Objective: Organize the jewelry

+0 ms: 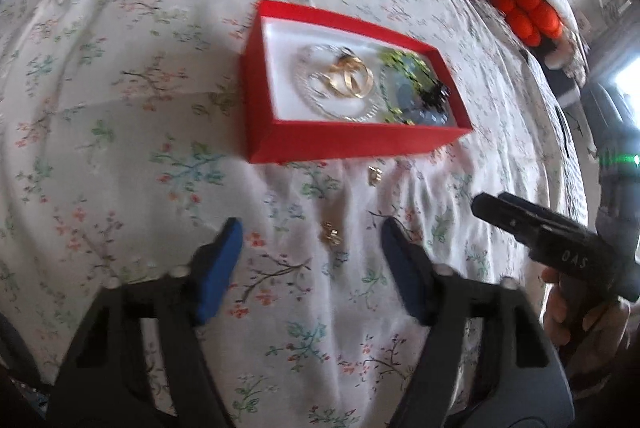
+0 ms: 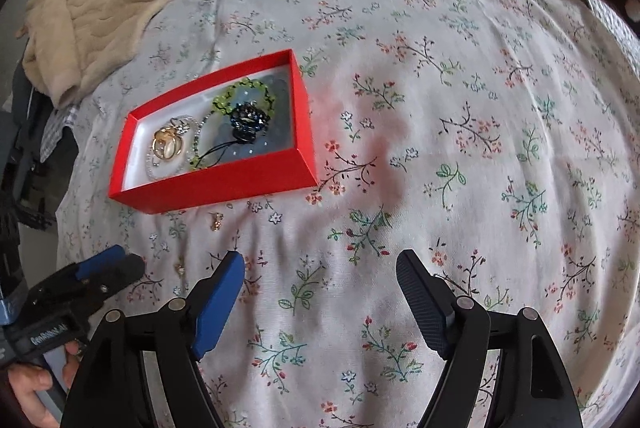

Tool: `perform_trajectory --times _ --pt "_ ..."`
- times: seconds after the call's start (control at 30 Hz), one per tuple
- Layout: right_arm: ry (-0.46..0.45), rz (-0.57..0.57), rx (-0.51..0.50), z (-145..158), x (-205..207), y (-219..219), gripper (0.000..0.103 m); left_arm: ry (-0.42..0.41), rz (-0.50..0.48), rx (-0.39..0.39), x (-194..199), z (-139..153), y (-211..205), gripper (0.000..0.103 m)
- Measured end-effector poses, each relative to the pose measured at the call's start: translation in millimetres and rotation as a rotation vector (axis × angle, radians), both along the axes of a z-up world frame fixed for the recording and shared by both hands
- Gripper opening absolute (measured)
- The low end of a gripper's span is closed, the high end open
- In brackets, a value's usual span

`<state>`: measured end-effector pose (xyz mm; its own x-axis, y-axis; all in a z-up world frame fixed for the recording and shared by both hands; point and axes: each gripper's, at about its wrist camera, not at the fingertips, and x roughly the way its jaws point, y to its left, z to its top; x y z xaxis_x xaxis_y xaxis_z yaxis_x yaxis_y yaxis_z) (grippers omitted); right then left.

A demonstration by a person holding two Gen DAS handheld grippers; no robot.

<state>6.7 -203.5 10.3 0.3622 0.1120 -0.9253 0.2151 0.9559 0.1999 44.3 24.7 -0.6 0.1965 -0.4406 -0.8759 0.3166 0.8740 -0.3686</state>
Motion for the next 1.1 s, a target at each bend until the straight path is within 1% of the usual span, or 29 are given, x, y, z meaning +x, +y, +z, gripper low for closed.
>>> perform_trajectory --times 0.07,0.17,0.33,0.43,0.53,0.6,0.67,0.7,0.9,1.1 --pt "0.006 -0.002 0.006 -2 0 -1 0.08 0.013 -0.028 -0.01 0 -4 -7 0.044" --pt "0.01 -0.001 0.008 -2 1 -1 0.08 0.032 -0.054 -0.01 0 -10 -14 0.031" --pt "0.015 0.002 0.011 -4 2 0 0.08 0.039 -0.08 0.017 1 -19 -28 0.027" --pt "0.017 0.004 0.012 -5 4 1 0.08 0.045 -0.086 0.053 2 -25 -35 0.024" --pt "0.018 0.004 0.012 -5 4 1 0.079 0.034 -0.098 0.085 -1 -28 -41 0.024" --pt "0.018 0.003 0.011 -5 3 1 0.079 0.019 -0.106 0.115 -3 -29 -44 0.02" --pt "0.019 0.003 0.012 -5 4 0 0.08 0.005 -0.109 0.145 -4 -30 -46 0.012" --pt "0.02 0.003 0.012 -6 4 0 0.079 0.0 -0.111 0.154 -5 -31 -47 0.012" --pt "0.025 0.01 0.009 -8 5 -1 0.079 -0.022 -0.119 0.166 -8 -30 -50 0.012" --pt "0.034 0.012 0.007 -12 8 4 0.079 -0.04 -0.101 0.158 -8 -22 -36 0.011"
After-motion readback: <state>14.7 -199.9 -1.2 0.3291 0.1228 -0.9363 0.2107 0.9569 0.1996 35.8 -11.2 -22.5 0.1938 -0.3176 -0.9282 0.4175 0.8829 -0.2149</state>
